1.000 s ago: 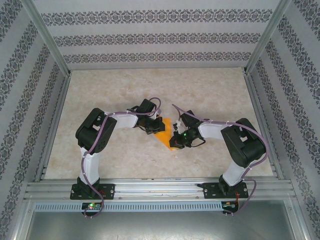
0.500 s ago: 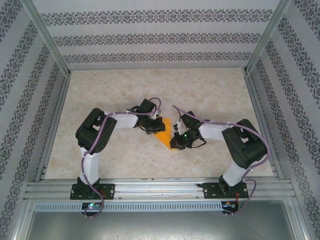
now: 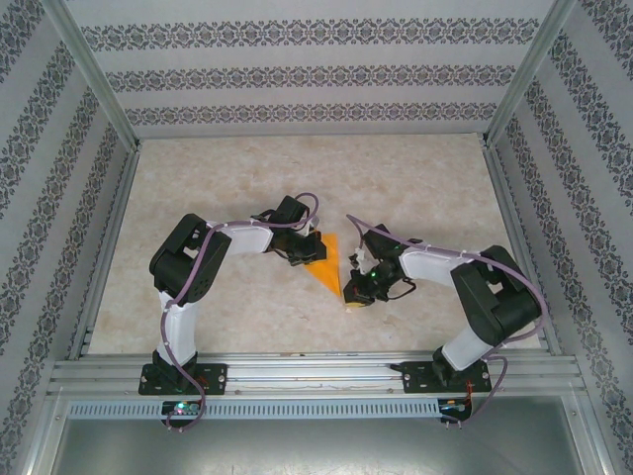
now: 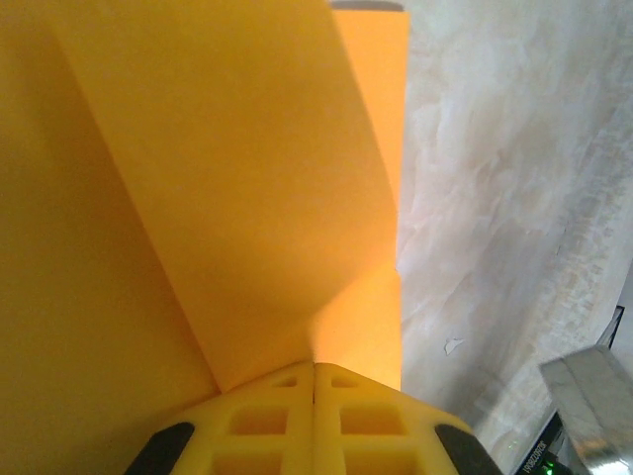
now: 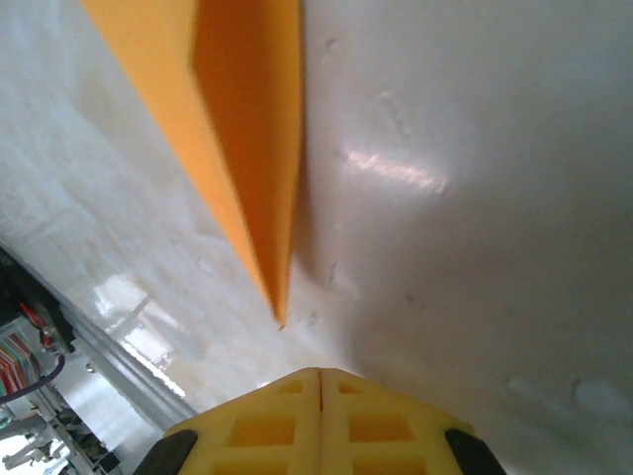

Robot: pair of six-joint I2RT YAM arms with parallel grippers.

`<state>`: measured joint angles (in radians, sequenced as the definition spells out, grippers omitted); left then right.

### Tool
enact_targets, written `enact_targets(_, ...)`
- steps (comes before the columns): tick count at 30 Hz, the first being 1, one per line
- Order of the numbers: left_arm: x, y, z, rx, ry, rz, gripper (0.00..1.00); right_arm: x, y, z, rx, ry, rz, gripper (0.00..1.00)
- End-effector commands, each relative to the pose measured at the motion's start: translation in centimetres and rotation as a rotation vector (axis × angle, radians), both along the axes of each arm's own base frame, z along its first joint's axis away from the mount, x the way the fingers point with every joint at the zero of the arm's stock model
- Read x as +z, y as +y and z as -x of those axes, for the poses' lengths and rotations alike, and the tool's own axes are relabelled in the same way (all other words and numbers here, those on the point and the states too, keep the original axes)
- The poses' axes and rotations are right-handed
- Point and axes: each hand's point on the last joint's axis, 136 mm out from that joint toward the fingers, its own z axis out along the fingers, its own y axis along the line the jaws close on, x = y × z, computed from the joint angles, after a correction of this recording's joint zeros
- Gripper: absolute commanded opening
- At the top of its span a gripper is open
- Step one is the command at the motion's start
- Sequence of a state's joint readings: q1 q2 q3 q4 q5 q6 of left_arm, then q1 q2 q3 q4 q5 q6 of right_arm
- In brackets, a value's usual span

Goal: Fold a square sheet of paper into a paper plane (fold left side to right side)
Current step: Fourth fold the wing at the center of the table.

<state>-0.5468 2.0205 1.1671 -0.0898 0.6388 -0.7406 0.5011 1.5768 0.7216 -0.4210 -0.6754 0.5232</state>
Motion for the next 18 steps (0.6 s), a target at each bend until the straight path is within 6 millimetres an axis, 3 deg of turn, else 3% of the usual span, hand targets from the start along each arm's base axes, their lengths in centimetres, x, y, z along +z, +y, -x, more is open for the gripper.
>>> enact_targets(1, -3.6, 3.1, 1.1, 0.049, 0.065, -0.144, 0.00, 2.6, 0.5, -0.2, 0.008, -0.038, -0.072, 0.00)
enact_targets(8, -3.5, 3.0, 1.1, 0.049, 0.063, -0.137, 0.00, 4.2, 2.5, -3.5, -0.042, -0.135, -0.185, 0.00)
enact_targets(14, -3.5, 3.1, 1.1, 0.051, 0.065, -0.139, 0.00, 3.2, 3.2, -6.3, -0.093, -0.192, -0.152, 0.00)
enact_targets(18, -3.5, 3.0, 1.1, 0.052, 0.066, -0.138, 0.00, 2.2, 3.6, -7.0, -0.093, -0.188, -0.128, 0.00)
